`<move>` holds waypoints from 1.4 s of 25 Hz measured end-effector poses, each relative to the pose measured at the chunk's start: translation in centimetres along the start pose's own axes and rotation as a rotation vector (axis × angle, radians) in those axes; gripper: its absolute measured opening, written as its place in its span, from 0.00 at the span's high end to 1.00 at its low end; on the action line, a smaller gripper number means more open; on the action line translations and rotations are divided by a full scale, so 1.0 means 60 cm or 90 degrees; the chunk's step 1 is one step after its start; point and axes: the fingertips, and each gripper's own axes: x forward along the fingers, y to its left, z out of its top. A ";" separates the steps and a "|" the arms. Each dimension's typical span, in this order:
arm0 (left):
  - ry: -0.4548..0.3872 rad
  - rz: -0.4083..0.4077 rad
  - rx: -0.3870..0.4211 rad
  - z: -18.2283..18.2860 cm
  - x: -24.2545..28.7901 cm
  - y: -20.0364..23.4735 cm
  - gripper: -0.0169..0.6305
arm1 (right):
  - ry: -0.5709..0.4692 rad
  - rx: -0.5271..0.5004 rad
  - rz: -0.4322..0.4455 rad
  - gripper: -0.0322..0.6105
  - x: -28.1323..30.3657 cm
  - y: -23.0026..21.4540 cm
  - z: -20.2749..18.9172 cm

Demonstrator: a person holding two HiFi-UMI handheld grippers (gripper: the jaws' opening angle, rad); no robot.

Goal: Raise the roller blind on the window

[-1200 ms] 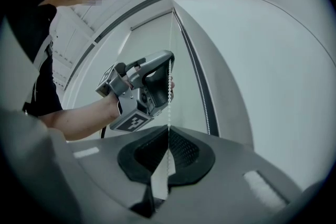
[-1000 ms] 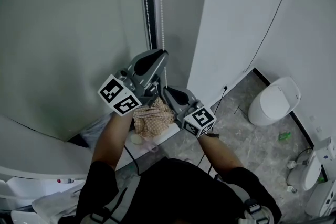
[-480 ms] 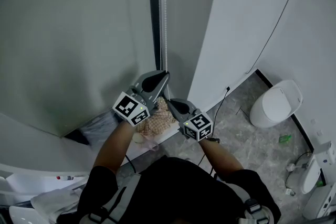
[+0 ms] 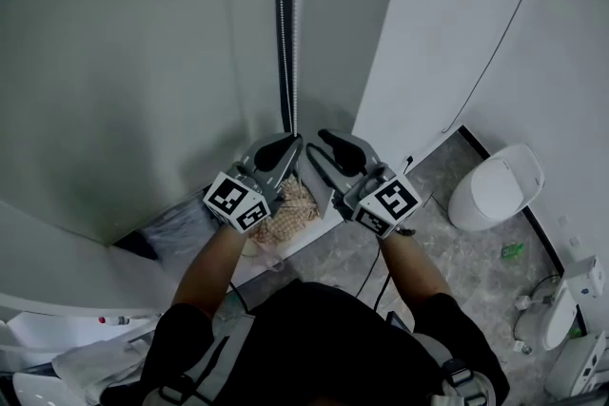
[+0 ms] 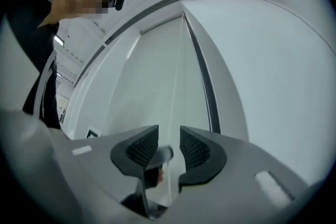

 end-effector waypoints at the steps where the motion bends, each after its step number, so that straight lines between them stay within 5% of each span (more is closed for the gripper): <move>1: -0.002 0.003 -0.003 0.001 -0.003 0.000 0.96 | -0.023 -0.003 0.001 0.75 0.016 -0.002 0.032; 8: -0.009 0.011 -0.012 0.000 -0.010 -0.002 0.96 | -0.039 -0.036 0.017 0.78 0.108 -0.010 0.106; 13: -0.006 0.011 -0.010 0.004 -0.009 -0.010 0.96 | -0.067 0.002 0.035 0.80 0.127 -0.017 0.143; 22: -0.002 0.017 -0.014 0.005 -0.020 -0.007 0.96 | -0.104 -0.002 0.040 0.92 0.128 0.001 0.160; 28: 0.022 0.011 -0.016 -0.038 -0.018 -0.013 0.96 | -0.094 -0.054 0.004 0.93 0.108 -0.005 0.131; 35: 0.118 0.024 -0.070 -0.163 -0.043 -0.025 0.96 | -0.040 -0.005 -0.021 0.93 0.059 -0.017 0.020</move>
